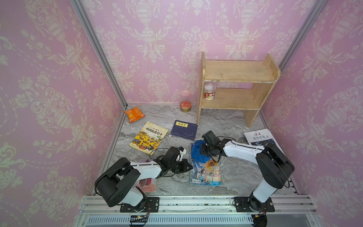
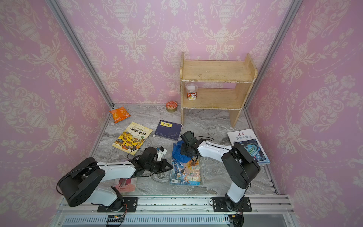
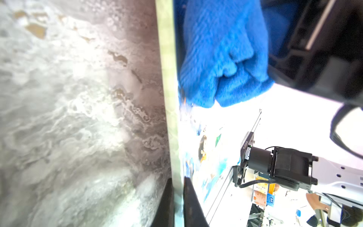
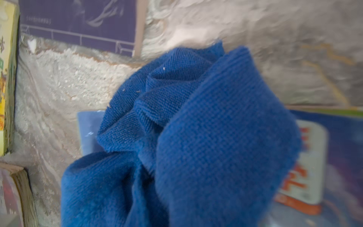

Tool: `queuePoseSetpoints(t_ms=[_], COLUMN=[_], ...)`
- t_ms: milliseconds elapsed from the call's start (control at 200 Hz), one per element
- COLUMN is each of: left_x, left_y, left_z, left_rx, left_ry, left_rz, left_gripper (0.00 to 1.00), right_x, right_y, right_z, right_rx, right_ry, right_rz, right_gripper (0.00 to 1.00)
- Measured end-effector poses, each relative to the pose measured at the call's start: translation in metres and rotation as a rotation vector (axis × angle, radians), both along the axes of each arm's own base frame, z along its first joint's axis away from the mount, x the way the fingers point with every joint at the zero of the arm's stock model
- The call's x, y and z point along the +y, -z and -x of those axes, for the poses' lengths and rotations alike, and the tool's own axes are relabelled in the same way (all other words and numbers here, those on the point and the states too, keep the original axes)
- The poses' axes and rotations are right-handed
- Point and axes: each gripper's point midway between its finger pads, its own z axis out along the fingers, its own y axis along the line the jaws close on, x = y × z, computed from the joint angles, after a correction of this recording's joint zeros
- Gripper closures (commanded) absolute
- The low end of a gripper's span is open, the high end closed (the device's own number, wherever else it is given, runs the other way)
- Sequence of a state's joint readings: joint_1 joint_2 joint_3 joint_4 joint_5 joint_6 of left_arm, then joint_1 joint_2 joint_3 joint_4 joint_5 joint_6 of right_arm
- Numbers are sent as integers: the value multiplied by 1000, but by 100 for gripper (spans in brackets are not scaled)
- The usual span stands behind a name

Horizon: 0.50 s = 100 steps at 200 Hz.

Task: Wipe the cover of the book
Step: Wipe the dirt from the cover of the book.

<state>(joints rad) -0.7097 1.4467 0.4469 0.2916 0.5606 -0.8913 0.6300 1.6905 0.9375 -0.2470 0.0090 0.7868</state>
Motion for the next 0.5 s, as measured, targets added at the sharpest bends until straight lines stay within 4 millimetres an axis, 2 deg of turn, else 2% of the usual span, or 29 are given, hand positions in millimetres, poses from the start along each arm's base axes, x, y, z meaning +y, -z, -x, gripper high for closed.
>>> queuePoseSetpoints(t_ms=[85, 155, 215, 330, 385, 500], left_x=[1, 3, 4, 7, 9, 10], left_y=[1, 6, 13, 20, 22, 22], left_z=[0, 3, 6, 9, 10, 10], left_rx=[-7, 7, 30, 59, 72, 82], left_ry=[19, 26, 30, 27, 22, 14], left_rz=[-19, -36, -52, -73, -79, -81], left_gripper=[100, 100, 100, 100, 100, 100], right_x=[-4, 6, 23, 71, 85, 83], right_y=[2, 3, 3, -1, -2, -1], right_z=[-3, -4, -9, -24, -28, -26], right_rx=[-7, -16, -31, -64, -75, -85], right_ry=[16, 8, -5, -53, -63, -54], right_rz=[15, 39, 52, 31, 17, -6], right_gripper=[100, 100, 100, 100, 100, 100])
